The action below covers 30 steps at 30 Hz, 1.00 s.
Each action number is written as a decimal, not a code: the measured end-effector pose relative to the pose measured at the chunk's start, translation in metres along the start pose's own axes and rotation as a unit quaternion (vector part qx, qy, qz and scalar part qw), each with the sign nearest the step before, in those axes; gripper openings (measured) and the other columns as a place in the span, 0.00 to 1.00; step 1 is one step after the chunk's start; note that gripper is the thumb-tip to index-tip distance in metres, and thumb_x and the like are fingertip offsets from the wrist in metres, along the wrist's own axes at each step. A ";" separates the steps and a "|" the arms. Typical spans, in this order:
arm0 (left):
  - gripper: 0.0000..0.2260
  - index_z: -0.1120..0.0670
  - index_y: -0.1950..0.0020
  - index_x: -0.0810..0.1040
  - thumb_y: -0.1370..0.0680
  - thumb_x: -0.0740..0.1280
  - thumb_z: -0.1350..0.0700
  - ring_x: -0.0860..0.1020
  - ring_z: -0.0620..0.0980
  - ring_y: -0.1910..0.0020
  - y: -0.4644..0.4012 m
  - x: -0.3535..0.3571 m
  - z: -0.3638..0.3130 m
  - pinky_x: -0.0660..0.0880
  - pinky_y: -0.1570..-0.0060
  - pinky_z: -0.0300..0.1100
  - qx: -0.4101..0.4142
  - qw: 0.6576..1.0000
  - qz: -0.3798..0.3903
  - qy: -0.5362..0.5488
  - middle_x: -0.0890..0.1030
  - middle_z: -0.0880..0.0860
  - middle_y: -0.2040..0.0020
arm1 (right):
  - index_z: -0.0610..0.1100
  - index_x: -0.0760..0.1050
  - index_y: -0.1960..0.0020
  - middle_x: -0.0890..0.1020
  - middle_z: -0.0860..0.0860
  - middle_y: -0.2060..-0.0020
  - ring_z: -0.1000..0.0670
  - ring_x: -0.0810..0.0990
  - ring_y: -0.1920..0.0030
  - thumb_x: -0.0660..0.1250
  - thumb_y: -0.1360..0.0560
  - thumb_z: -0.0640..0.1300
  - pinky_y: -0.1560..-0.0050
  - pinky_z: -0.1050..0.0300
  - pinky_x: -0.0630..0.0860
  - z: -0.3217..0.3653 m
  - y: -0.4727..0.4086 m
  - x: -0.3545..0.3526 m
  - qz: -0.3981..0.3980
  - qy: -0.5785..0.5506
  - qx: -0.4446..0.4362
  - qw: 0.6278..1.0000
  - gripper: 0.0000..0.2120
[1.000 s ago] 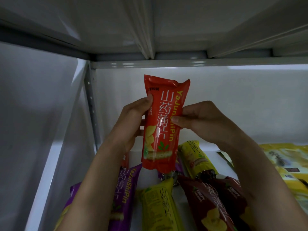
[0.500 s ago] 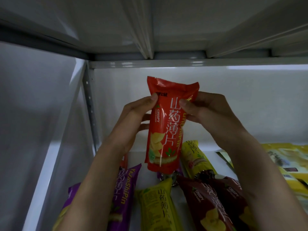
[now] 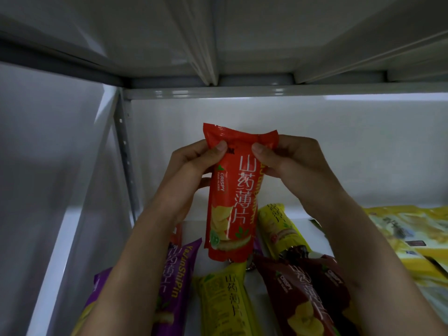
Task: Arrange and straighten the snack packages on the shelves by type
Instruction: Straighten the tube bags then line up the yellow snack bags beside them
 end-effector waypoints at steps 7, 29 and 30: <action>0.08 0.51 0.45 0.84 0.17 0.67 0.51 0.87 0.49 0.48 -0.001 -0.001 0.002 0.82 0.52 0.44 0.008 0.999 -0.031 -0.005 0.88 0.49 0.48 | 0.41 0.86 0.46 0.88 0.45 0.50 0.45 0.86 0.45 0.72 0.20 0.45 0.35 0.39 0.80 -0.001 0.001 0.004 0.015 0.007 0.019 1.000 0.08; 0.18 0.51 0.40 0.83 0.26 0.70 0.44 0.86 0.48 0.46 0.003 0.015 0.002 0.82 0.52 0.37 -0.028 0.998 0.052 0.020 0.88 0.49 0.45 | 0.46 0.86 0.52 0.89 0.52 0.56 0.51 0.88 0.51 0.72 0.20 0.47 0.39 0.40 0.82 -0.004 0.000 -0.001 -0.023 0.022 0.003 0.999 0.07; 0.19 0.52 0.39 0.83 0.26 0.70 0.45 0.86 0.48 0.46 0.004 0.016 0.004 0.83 0.52 0.37 -0.037 0.997 0.059 0.023 0.88 0.49 0.45 | 0.45 0.86 0.52 0.89 0.52 0.56 0.51 0.88 0.51 0.72 0.20 0.48 0.39 0.40 0.82 -0.004 -0.001 -0.002 -0.029 0.022 0.003 0.999 0.08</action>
Point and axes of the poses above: each hand's wrist, its own y-axis away from the middle knuckle, its own x-axis out of the palm, z = x × y, the point moved 9 cm from there along -y, towards the middle knuckle
